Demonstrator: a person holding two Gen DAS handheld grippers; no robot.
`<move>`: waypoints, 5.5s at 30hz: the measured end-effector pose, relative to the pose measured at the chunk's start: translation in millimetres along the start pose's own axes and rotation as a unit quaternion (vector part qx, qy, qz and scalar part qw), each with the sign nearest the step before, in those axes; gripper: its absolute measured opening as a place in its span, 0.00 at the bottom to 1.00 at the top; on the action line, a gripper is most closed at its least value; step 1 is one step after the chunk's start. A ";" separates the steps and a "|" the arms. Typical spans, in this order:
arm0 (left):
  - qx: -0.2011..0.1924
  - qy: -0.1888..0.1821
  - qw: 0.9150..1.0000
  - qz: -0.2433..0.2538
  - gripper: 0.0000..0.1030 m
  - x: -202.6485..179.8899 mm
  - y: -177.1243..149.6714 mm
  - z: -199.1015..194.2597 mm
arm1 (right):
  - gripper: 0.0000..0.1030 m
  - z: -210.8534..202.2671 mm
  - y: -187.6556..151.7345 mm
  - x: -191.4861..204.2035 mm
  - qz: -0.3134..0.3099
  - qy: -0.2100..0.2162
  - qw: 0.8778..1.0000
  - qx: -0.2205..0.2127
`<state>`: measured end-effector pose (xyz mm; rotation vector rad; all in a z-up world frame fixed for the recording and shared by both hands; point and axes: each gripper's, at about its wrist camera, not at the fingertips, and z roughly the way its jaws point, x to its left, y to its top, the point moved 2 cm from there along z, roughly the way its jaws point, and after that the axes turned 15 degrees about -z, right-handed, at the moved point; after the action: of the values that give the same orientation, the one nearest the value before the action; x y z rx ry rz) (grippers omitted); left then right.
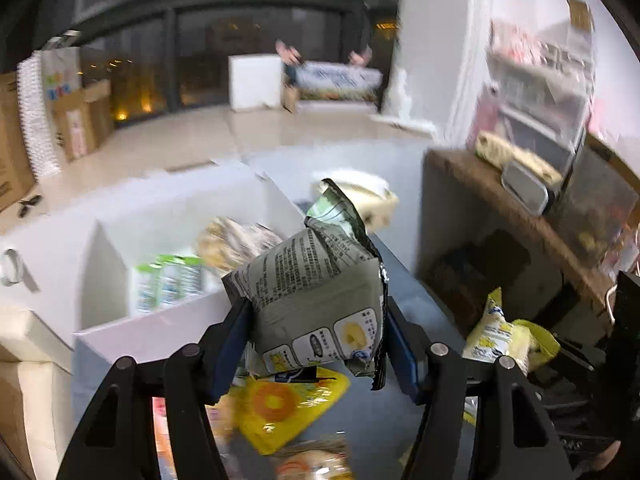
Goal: Organize snacks
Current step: 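Lower both packets into the white box and open both tools, then grasp the orange flying-cake pack with the left tool while the right tool moves over the snacks, then grasp the round bread bag with the right tool while the left tool holds the orange pack, then carry both packets over the white box and open both tools, then move both tools back over the remaining snacks on the table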
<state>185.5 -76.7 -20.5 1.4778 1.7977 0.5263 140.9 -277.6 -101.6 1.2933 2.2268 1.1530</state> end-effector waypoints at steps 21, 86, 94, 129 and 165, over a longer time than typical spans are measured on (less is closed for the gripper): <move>-0.069 0.063 0.994 -0.049 0.69 138.7 114.8 42.1 | 0.57 159.5 211.0 72.8 -0.103 0.039 0.994 0.009; 0.122 0.155 0.976 -0.094 0.64 138.5 -132.9 83.8 | 1.00 33.5 -6.2 83.4 -0.064 0.038 0.997 0.038; 0.095 0.109 0.984 -0.102 0.62 132.5 -128.8 36.8 | 1.00 38.8 -7.9 91.8 -0.075 0.043 0.995 0.051; -0.004 0.101 0.992 -0.079 0.63 139.3 -90.8 -69.1 | 0.79 114.0 -51.9 158.2 -0.252 0.106 0.950 0.150; 0.026 0.094 0.993 -0.071 1.00 178.2 86.8 79.3 | 1.00 197.8 205.5 70.7 -0.115 0.031 0.991 0.067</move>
<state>290.5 105.0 -59.7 1.3601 2.0603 0.5665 342.5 -68.4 -57.9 1.0245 2.4592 0.9874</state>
